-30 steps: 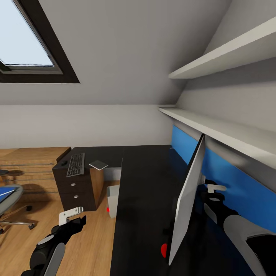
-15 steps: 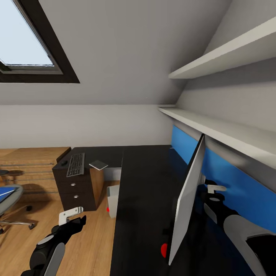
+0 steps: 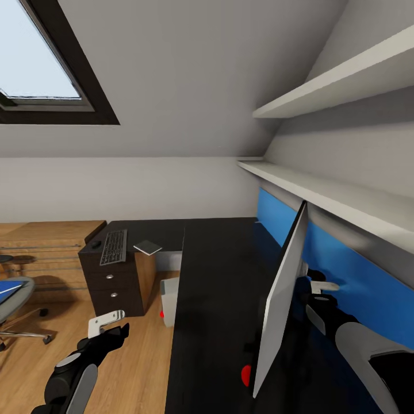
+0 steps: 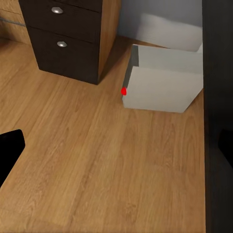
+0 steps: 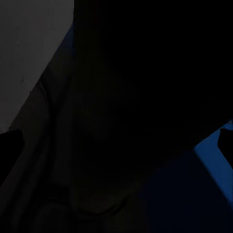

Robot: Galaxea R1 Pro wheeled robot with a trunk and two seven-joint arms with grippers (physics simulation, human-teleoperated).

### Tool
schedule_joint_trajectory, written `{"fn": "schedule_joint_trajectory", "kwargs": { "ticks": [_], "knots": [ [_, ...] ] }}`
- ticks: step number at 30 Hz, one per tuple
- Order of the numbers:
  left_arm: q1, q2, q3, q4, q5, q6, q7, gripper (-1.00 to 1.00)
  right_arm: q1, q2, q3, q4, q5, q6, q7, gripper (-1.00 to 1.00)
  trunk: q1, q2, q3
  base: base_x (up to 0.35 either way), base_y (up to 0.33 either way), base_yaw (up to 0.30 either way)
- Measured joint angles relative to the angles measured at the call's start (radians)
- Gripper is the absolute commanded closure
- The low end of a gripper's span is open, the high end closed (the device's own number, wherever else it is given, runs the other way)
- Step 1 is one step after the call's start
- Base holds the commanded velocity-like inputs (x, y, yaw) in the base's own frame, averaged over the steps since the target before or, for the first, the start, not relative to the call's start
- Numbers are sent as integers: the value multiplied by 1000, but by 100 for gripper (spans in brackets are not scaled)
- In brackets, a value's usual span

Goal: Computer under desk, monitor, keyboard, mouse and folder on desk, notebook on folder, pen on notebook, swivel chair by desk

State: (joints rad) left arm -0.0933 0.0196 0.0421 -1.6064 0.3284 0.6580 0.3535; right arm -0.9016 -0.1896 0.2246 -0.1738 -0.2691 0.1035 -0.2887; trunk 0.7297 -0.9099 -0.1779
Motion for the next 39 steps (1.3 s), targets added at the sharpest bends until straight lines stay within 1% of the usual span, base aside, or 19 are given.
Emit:
{"fn": "schedule_joint_trajectory", "kwargs": {
  "ticks": [7, 13, 24, 28, 29, 34, 36, 39],
  "knots": [
    [0, 0, 0, 0, 0, 0, 0, -100, 0, 0, 0, -1, -1, 41, 0, -100, 0, 0, 0, 0, 0, 0],
    [0, 0, 0, 0, 0, 1, 0, -100, 0, 0, 0, -1, -1, 52, 0, -100, 0, 0, 0, -67, 0, 0],
    [0, 0, 0, 0, 1, 1, 0, -100, 0, 1, 0, -2, -1, 54, -1, -100, 1, 0, 0, -310, 0, 0],
    [0, 0, 0, 0, 0, 2, 0, -100, 0, 1, 0, -40, 0, 49, 0, -100, 1, 0, 0, -333, 0, 0],
    [0, 0, 0, 0, 0, 2, 0, -100, 0, 0, -1, -63, 1, 45, 0, -100, 1, 0, 0, -333, 0, 0],
    [0, 1, 1, 0, 0, 1, 1, -100, 1, 0, -1, -99, 0, 19, 2, -100, 1, 0, 0, -333, 0, 0],
    [0, 1, 1, 0, -2, -3, 4, -100, 2, 0, -1, -122, -1, -25, 3, -100, 1, 0, 0, -333, 0, 0],
    [0, 1, 1, 2, -3, -5, 6, -100, 5, 0, -2, -161, -2, -65, 3, -100, 1, 0, 0, -297, 0, 0]
  ]
}}
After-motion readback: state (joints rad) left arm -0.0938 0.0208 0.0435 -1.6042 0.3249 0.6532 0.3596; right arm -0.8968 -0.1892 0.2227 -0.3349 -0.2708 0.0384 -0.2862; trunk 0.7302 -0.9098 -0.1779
